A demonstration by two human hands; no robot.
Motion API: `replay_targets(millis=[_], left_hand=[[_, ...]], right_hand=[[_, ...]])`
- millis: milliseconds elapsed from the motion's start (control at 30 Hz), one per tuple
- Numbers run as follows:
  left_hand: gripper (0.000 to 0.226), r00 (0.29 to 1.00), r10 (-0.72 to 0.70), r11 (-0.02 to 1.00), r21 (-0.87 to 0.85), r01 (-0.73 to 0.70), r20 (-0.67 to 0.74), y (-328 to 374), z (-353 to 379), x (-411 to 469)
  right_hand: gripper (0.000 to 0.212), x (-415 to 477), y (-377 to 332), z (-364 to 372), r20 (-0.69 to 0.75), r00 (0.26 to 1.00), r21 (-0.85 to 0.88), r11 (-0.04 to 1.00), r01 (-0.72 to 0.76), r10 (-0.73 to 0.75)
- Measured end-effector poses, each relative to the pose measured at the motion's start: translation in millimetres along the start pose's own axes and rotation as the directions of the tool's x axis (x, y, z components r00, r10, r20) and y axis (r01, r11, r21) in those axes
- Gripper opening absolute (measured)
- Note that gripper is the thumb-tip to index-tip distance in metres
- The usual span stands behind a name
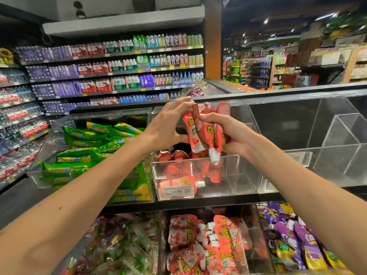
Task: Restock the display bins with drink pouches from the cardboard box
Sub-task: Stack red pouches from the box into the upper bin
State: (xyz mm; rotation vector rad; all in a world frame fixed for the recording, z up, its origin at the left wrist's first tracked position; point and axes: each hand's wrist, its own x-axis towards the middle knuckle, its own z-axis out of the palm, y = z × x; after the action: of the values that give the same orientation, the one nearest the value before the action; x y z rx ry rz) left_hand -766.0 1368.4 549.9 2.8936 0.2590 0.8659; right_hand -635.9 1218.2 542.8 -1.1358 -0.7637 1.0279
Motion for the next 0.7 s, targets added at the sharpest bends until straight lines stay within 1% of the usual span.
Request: replay_targets(millis=[67,167,200,233,267,300,333,367,400,433,467,533,567,600,633,667,700], left_hand=[[0.096,0.995,0.031,0.999,0.028,-0.028,-0.091,-6,0,-6],[0.099,0.992,0.052,0.999,0.009,-0.051,-0.113,-7,-2,-16],[0.095,0.993,0.028,1.0,0.015,-0.027,-0.117,-5,-3,-18],[0.083,0.991,-0.029,1.0,-0.014,0.027,-0.13,-2,-3,-18],[0.064,0.981,-0.133,0.988,-0.102,0.12,-0.138,0,-4,-16],[0.042,0.952,-0.292,0.924,-0.283,0.256,-0.09,6,-7,-13],[0.023,0.903,-0.429,0.789,-0.479,0.386,0.02,10,-8,-9],[0.016,0.847,-0.512,0.636,-0.601,0.484,0.141,13,-8,-6],[0.022,0.816,-0.534,0.553,-0.638,0.536,0.222,14,-8,-3],[0.029,0.8,-0.538,0.531,-0.631,0.566,0.266,12,-7,0],[0.034,0.797,-0.526,0.531,-0.618,0.58,0.296,11,-5,1],[0.034,0.797,-0.494,0.528,-0.609,0.592,0.346,9,-3,1],[0.034,0.797,-0.493,0.54,-0.595,0.595,0.349,4,-2,1],[0.036,0.806,-0.492,0.595,-0.548,0.588,0.33,-3,0,0],[0.04,0.82,-0.485,0.681,-0.456,0.573,0.305,-8,2,-1],[0.043,0.838,-0.464,0.778,-0.321,0.541,0.287,-15,4,-1],[0.045,0.849,-0.431,0.855,-0.163,0.492,0.306,-18,7,-2]], right_hand=[[0.034,0,-1,-2,0.055,0.998,0.051,0.998,-0.035,0.032],[0.032,1,-3,-5,0.057,0.995,0.144,0.985,-0.091,0.084],[0.03,2,-3,-5,0.043,0.995,0.174,0.98,-0.093,0.087],[0.026,4,-2,-5,0.024,0.997,0.197,0.977,-0.082,0.079],[0.021,5,-2,-4,0.01,0.998,0.209,0.976,-0.065,0.065],[0.019,8,-1,-3,-0.002,0.999,0.207,0.977,-0.051,0.052],[0.02,9,0,-1,-0.006,0.999,0.21,0.977,-0.041,0.043],[0.022,11,1,1,-0.005,0.999,0.213,0.977,-0.035,0.037],[0.024,13,2,3,0.004,0.999,0.213,0.977,-0.032,0.032],[0.023,14,4,4,0.015,1.0,0.199,0.98,-0.026,0.023],[0.025,16,6,5,0.019,1.0,0.173,0.985,-0.023,0.02],[0.033,17,8,4,0.012,1.0,0.12,0.993,-0.025,0.024],[0.038,19,10,3,-0.021,0.999,0.078,0.997,-0.029,0.03],[0.039,19,11,2,-0.078,0.997,0.022,1.0,-0.019,0.02],[0.035,19,11,1,-0.166,0.986,-0.04,0.999,0.008,-0.014],[0.028,19,10,0,-0.251,0.966,-0.086,0.995,0.043,-0.063],[0.024,19,9,-2,-0.313,0.943,-0.113,0.99,0.081,-0.113]])
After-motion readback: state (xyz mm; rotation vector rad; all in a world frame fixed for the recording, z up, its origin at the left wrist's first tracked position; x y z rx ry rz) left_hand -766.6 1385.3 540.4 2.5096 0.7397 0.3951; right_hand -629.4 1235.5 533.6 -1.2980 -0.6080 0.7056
